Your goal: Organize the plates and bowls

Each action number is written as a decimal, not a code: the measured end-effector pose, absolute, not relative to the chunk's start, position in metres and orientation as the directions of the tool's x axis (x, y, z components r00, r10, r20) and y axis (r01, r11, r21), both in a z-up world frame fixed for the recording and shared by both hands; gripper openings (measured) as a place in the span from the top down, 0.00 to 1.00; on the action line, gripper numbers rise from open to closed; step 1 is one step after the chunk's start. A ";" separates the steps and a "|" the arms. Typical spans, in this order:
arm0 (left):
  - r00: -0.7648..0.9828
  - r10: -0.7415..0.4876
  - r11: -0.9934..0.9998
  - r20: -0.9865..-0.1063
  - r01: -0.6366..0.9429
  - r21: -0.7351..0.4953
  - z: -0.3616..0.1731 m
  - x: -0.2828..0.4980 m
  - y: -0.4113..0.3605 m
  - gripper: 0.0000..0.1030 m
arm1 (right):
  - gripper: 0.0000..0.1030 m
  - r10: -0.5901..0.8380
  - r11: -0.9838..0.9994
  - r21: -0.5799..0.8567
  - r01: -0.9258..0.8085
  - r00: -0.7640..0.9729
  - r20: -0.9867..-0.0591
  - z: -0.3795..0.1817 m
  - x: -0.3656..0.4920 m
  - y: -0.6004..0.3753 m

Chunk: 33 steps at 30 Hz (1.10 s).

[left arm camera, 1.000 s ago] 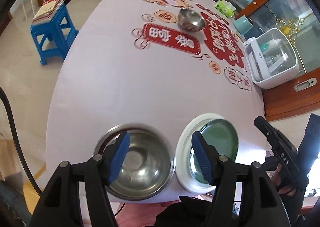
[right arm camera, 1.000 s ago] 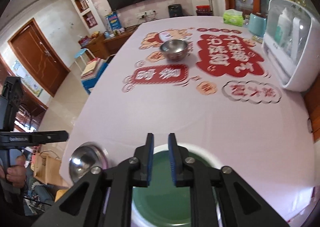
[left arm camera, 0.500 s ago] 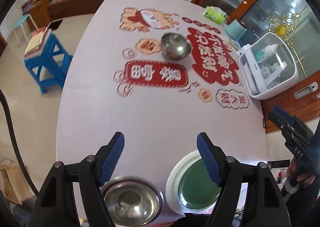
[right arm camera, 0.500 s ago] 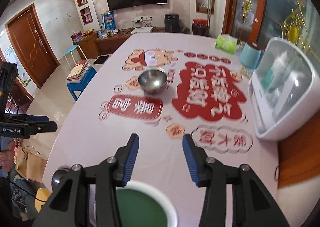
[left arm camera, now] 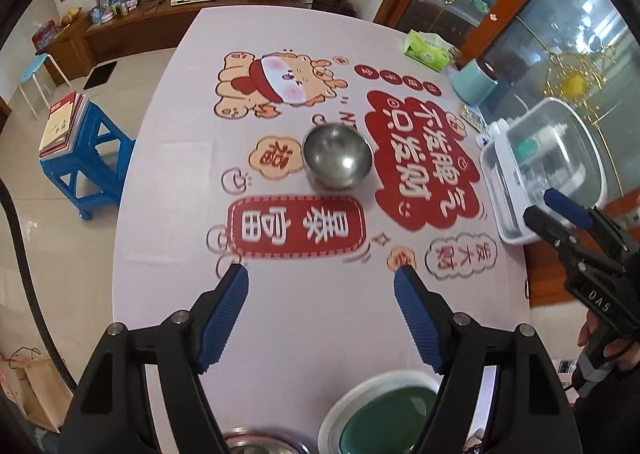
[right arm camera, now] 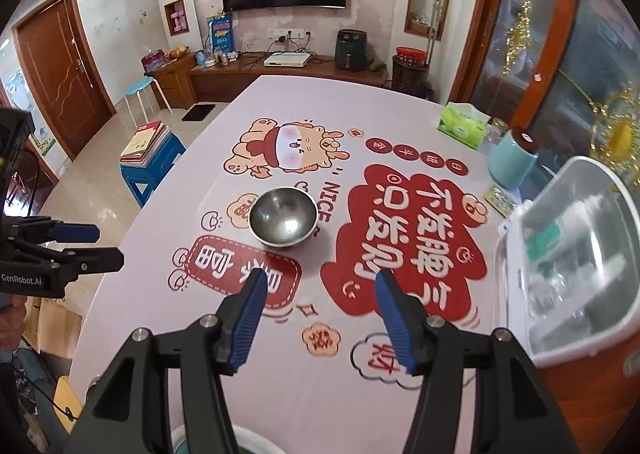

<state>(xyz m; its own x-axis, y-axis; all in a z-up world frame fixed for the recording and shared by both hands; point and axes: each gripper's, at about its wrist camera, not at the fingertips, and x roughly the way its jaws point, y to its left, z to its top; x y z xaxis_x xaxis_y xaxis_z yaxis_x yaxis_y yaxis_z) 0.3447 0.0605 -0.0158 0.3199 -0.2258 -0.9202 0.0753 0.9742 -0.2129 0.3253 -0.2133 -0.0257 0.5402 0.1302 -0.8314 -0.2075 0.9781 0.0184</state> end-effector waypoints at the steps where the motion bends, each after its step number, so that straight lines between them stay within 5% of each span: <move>1: 0.318 -0.222 0.975 -0.922 0.072 -0.210 -0.018 0.353 0.060 0.28 | 0.45 0.137 0.977 0.025 -0.213 0.531 -0.836 -0.030 0.334 -0.212; 14: 0.272 -0.286 0.958 -0.919 0.041 -0.285 -0.080 0.432 0.051 0.28 | 0.45 0.223 0.971 0.152 -0.185 0.461 -0.859 -0.106 0.410 -0.207; 33: 0.303 -0.381 0.910 -0.873 -0.046 -0.413 -0.196 0.487 0.039 0.28 | 0.45 0.314 0.946 0.304 -0.112 0.552 -0.773 -0.198 0.444 -0.209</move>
<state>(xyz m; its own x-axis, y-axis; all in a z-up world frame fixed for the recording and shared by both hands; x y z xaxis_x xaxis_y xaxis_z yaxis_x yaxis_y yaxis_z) 0.4865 0.0388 -0.1958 0.3033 -0.3809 -0.8735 -0.0456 0.9098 -0.4125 0.4444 -0.2089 -0.1983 0.5521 0.3136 -0.7726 -0.1118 0.9460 0.3042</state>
